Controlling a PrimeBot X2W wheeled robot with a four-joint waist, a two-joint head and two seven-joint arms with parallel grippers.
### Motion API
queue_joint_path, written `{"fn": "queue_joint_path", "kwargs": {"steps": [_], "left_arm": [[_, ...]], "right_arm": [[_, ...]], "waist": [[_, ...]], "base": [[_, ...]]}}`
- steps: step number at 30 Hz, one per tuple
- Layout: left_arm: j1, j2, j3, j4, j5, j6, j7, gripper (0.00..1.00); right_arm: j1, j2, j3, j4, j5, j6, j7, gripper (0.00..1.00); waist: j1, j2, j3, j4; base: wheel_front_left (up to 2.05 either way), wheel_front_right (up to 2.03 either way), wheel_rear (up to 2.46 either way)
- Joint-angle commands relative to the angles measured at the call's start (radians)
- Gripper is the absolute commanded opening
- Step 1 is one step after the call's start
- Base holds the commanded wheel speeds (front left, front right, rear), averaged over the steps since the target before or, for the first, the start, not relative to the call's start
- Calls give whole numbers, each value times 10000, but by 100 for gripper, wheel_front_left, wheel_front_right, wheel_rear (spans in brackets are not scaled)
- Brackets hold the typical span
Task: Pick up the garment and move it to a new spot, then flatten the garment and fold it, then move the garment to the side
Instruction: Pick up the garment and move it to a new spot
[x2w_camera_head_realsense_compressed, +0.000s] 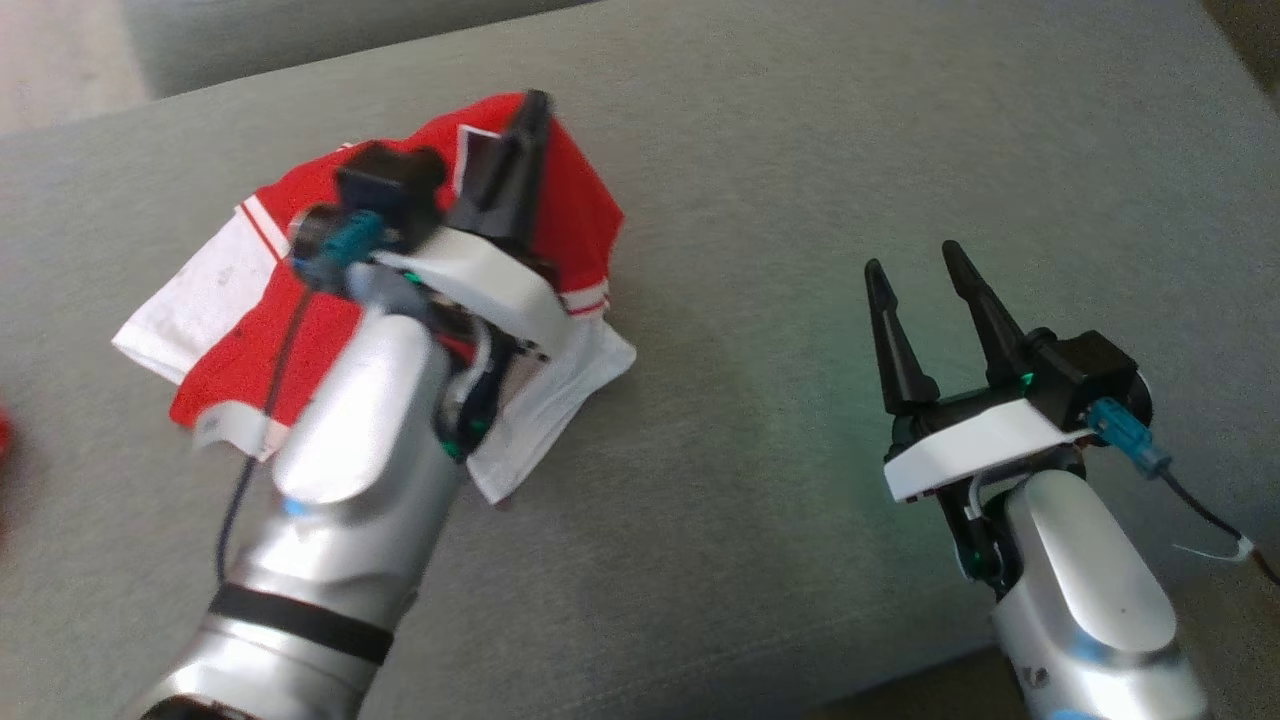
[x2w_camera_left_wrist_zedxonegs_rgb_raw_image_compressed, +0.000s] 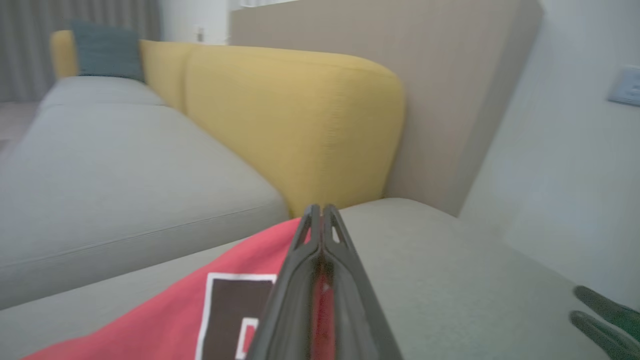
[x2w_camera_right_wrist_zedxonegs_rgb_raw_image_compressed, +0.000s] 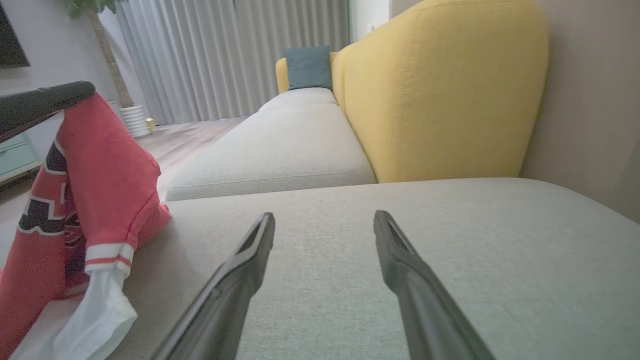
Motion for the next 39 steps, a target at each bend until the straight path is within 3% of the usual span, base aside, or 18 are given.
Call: {"fn": "queue_joint_path", "kwargs": {"steps": [1,8,12,13,15,26,39], "left_arm": [[-639,205,30,-438,-147,105,-122,0],[-1206,204,-1844,-826,-1260,840,-122,0],[-1338,203,-2274,-776,-1292,1261,-122,0],[-1307,203,-2252,-710,-1256,1357,-122,10],[-1198,203,-2097,-592,-1100,1534,-122,100],[873,460,452,-1072,278,2095,-122,100],[4131,545,3366,-2211,1447,2029,-122,100]], "right_arm": [[-218,133,219,-361,82,-9,-109,100],[-369,135,435,-499,467,-9,-109,100],[-433,136,525,-574,610,-9,-109,100],[-438,136,510,-592,625,-9,-109,100],[-421,136,399,-636,616,-9,-109,100],[-197,136,64,-733,309,-9,-109,100],[477,137,-260,-463,-148,-9,-109,100]], "waist": [[0,0,235,-596],[0,0,573,-1589],[0,0,708,-1835],[0,0,727,-1841],[0,0,746,-1754],[0,0,211,-345],[0,0,-981,1274]], "base": [[0,0,0],[0,0,0],[0,0,0],[0,0,0],[0,0,0],[0,0,0],[0,0,0]]}}
